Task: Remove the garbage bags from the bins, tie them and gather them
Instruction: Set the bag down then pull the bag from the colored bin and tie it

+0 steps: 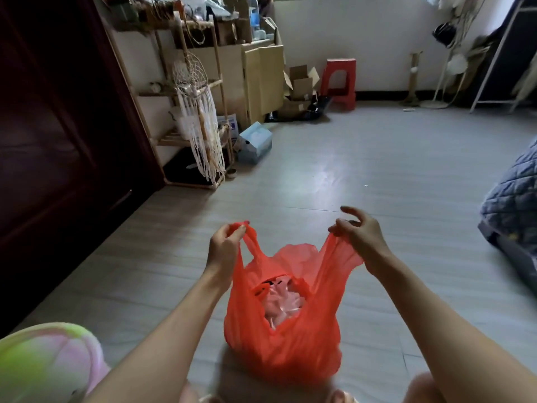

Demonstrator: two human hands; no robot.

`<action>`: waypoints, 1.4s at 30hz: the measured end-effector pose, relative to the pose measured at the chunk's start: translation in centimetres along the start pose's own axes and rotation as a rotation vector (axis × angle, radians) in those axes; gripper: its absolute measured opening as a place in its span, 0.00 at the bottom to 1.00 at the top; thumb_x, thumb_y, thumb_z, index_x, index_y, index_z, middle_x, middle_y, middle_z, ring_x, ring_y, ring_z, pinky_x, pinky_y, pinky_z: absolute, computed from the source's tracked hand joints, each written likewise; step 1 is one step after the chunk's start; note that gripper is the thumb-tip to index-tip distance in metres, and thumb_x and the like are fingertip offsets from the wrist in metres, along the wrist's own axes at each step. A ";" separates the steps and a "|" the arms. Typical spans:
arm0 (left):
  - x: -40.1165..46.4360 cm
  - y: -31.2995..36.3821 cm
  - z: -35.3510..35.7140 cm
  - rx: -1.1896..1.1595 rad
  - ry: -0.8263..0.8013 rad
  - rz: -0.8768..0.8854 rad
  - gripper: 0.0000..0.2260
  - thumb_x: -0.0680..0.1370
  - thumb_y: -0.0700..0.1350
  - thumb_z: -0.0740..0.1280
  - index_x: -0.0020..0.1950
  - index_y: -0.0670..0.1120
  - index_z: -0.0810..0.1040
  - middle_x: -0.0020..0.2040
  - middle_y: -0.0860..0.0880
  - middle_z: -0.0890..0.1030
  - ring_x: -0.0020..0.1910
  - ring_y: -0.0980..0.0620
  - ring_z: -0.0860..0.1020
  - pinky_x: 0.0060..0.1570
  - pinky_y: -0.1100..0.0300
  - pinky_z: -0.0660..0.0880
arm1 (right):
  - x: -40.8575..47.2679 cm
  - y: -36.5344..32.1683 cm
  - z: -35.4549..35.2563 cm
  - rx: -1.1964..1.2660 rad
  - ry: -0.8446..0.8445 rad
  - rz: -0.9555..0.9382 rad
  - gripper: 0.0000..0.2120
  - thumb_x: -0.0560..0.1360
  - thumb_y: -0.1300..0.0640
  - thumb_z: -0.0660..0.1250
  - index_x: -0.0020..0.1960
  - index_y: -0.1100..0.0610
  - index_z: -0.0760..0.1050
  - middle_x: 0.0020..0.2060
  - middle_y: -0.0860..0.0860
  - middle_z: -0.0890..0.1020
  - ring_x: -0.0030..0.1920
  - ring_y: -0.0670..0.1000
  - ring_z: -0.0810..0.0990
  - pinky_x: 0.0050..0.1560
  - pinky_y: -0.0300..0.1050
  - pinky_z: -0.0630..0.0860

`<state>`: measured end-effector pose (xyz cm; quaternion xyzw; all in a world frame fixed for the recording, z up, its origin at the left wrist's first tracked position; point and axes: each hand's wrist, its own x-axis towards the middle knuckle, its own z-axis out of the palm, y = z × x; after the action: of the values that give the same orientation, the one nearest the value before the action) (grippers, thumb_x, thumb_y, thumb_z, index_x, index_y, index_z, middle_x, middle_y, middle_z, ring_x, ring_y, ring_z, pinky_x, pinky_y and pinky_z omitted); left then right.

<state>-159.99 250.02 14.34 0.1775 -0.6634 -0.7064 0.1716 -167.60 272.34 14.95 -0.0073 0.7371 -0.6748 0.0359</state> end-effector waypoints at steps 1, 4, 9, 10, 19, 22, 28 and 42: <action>0.2 -0.1 -0.3 -0.060 0.011 -0.023 0.08 0.77 0.38 0.61 0.43 0.48 0.76 0.42 0.52 0.80 0.44 0.53 0.77 0.39 0.69 0.72 | 0.0 0.1 0.1 -0.005 -0.008 -0.014 0.25 0.74 0.66 0.63 0.69 0.56 0.63 0.41 0.55 0.83 0.41 0.50 0.78 0.45 0.44 0.74; 0.7 -0.9 -1.5 -0.023 -0.031 -0.038 0.10 0.76 0.36 0.63 0.45 0.53 0.73 0.44 0.50 0.78 0.45 0.51 0.75 0.41 0.60 0.68 | 0.2 0.4 0.2 0.022 -0.172 0.057 0.44 0.72 0.72 0.63 0.74 0.42 0.44 0.58 0.52 0.73 0.50 0.52 0.75 0.46 0.52 0.76; 1.3 -1.8 -2.6 0.237 -0.293 0.022 0.24 0.74 0.37 0.67 0.61 0.60 0.65 0.53 0.50 0.75 0.56 0.50 0.75 0.39 0.67 0.75 | 0.7 0.4 0.3 -0.417 -0.043 -0.076 0.23 0.74 0.71 0.55 0.66 0.58 0.67 0.50 0.54 0.79 0.42 0.55 0.79 0.46 0.49 0.79; 1.4 -2.1 -2.6 0.292 -0.309 0.035 0.25 0.74 0.36 0.67 0.62 0.60 0.64 0.51 0.50 0.75 0.54 0.50 0.75 0.36 0.68 0.76 | 0.9 0.7 0.2 -0.524 0.025 -0.138 0.15 0.74 0.69 0.54 0.54 0.60 0.75 0.45 0.56 0.81 0.42 0.57 0.81 0.45 0.50 0.79; 1.6 -4.5 -2.2 0.831 -0.267 0.199 0.25 0.77 0.36 0.59 0.71 0.52 0.58 0.46 0.44 0.75 0.44 0.41 0.78 0.43 0.56 0.72 | 2.3 3.0 0.5 -0.126 0.064 0.013 0.15 0.81 0.54 0.49 0.42 0.55 0.71 0.39 0.55 0.75 0.42 0.55 0.74 0.41 0.43 0.72; 1.5 -4.7 -2.1 0.863 -0.272 0.234 0.18 0.77 0.38 0.59 0.63 0.53 0.61 0.40 0.45 0.80 0.39 0.43 0.80 0.39 0.52 0.75 | 1.9 3.3 0.7 -0.185 -0.015 -0.058 0.16 0.81 0.49 0.47 0.46 0.56 0.69 0.35 0.50 0.72 0.33 0.51 0.74 0.28 0.33 0.72; 1.4 -4.0 -1.6 0.423 -0.167 0.024 0.07 0.79 0.42 0.61 0.50 0.44 0.61 0.41 0.42 0.82 0.37 0.45 0.82 0.39 0.53 0.79 | 1.5 3.8 1.0 -0.212 -0.391 -0.020 0.18 0.79 0.60 0.55 0.68 0.53 0.62 0.63 0.54 0.71 0.57 0.49 0.71 0.50 0.39 0.70; 2.5 -9.6 -3.4 1.135 -0.828 0.249 0.57 0.55 0.55 0.79 0.75 0.50 0.48 0.75 0.50 0.55 0.74 0.57 0.50 0.75 0.54 0.47 | 2.5 10.8 -1.3 -1.050 -0.758 -0.057 0.60 0.60 0.48 0.77 0.74 0.56 0.37 0.76 0.52 0.45 0.76 0.52 0.44 0.75 0.45 0.48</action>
<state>-160.59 246.47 4.56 -0.1207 -0.9548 -0.2365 -0.1340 -169.75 274.44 4.18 -0.2812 0.9047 -0.1757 0.2675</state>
